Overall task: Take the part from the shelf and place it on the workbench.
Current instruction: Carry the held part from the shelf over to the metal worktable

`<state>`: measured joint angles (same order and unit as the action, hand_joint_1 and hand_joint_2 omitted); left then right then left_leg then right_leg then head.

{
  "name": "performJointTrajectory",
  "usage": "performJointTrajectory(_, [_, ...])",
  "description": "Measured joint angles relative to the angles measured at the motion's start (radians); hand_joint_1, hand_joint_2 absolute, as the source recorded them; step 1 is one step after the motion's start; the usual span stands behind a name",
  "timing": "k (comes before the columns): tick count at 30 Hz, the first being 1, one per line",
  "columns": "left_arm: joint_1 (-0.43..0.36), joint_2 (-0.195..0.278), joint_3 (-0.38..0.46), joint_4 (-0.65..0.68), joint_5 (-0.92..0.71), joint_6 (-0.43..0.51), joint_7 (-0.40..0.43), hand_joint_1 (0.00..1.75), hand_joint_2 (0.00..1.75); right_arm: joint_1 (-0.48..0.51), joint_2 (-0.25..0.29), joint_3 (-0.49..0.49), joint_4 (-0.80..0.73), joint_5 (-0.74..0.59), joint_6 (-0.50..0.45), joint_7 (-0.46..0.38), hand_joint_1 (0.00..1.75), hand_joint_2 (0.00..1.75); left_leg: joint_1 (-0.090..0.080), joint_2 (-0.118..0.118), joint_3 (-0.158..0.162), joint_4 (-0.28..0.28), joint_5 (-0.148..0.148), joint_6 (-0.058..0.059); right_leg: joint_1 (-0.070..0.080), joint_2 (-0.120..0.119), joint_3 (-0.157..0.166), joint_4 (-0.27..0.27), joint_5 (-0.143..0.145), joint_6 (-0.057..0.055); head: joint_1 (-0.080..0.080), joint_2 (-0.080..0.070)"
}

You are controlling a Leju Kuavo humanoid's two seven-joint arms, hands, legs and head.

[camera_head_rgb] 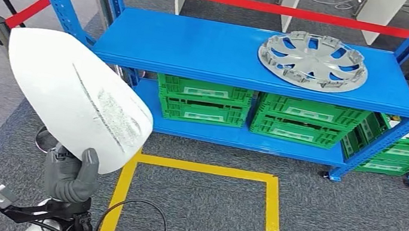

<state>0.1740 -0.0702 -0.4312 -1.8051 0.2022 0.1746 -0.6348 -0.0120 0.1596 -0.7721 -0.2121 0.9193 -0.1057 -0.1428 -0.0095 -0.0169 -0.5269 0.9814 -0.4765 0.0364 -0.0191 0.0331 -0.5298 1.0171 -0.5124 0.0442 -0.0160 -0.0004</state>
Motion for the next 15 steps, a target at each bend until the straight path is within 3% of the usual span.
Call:
performJointTrajectory(2, [0.0, 0.0, -0.001, 0.0, -0.006, 0.0, -0.001, 1.75, 1.75, 0.001, 0.0, 0.0, 0.0, 0.009, 0.002, 0.005, 0.0, 0.0, 0.0, -0.01, -0.011, 0.006, 0.005, -0.011, 0.003, 0.008, 0.023, -0.037, -0.004, -0.01, -0.001, 0.0])
performJointTrajectory(5, [0.005, 0.001, -0.001, -0.001, -0.012, 0.006, -0.004, 1.75, 1.75, 0.005, -0.001, 0.0, 0.0, 0.022, 0.006, 0.012, 0.0, 0.0, 0.004, -0.018, -0.022, 0.023, -0.002, -0.028, 0.001, -0.016, 0.023, -0.042, 0.007, -0.027, -0.002, 0.0])
performJointTrajectory(7, [0.009, 0.002, -0.001, -0.004, -0.012, 0.012, -0.006, 1.75, 1.75, 0.006, -0.001, 0.0, 0.0, 0.03, 0.01, 0.014, 0.0, 0.0, 0.008, -0.007, -0.057, 0.102, -0.052, -0.041, -0.002, -0.035, 0.022, -0.047, 0.011, -0.037, -0.006, 0.0])
performJointTrajectory(9, [0.013, 0.004, -0.001, -0.005, -0.01, 0.014, -0.008, 1.75, 1.75, 0.008, -0.001, 0.001, 0.0, 0.039, 0.015, 0.016, 0.0, 0.0, 0.014, 0.001, -0.114, 0.232, -0.115, -0.052, -0.001, -0.055, 0.019, -0.046, 0.012, -0.041, -0.008, 0.0])
performJointTrajectory(10, [0.016, 0.006, -0.001, -0.005, -0.008, 0.015, -0.009, 1.75, 1.75, 0.009, -0.001, 0.001, 0.0, 0.043, 0.017, 0.018, 0.0, 0.0, 0.016, 0.003, -0.133, 0.276, -0.127, -0.056, -0.001, -0.065, 0.018, -0.045, 0.012, -0.041, -0.008, 0.0])
performJointTrajectory(11, [0.019, 0.007, -0.001, -0.005, -0.006, 0.015, -0.011, 1.75, 1.75, 0.01, -0.001, 0.001, 0.0, 0.049, 0.018, 0.021, 0.0, 0.0, 0.019, 0.005, -0.136, 0.287, -0.121, -0.058, -0.001, -0.077, 0.017, -0.045, 0.012, -0.041, -0.008, 0.0])
performJointTrajectory(13, [0.022, 0.009, 0.0, -0.007, -0.004, 0.015, -0.015, 1.75, 1.75, 0.01, -0.001, 0.002, 0.0, 0.059, 0.018, 0.025, 0.0, 0.0, 0.021, 0.021, -0.091, 0.2, -0.061, -0.058, -0.002, -0.097, 0.018, -0.042, 0.01, -0.038, -0.008, 0.0])
performJointTrajectory(15, [0.021, 0.009, 0.0, -0.01, -0.004, 0.015, -0.017, 1.75, 1.75, 0.009, -0.001, 0.005, 0.0, 0.066, 0.019, 0.028, 0.0, 0.0, 0.017, 0.068, -0.031, 0.074, -0.013, -0.051, 0.003, -0.115, 0.018, -0.038, 0.006, -0.03, -0.009, 0.0])
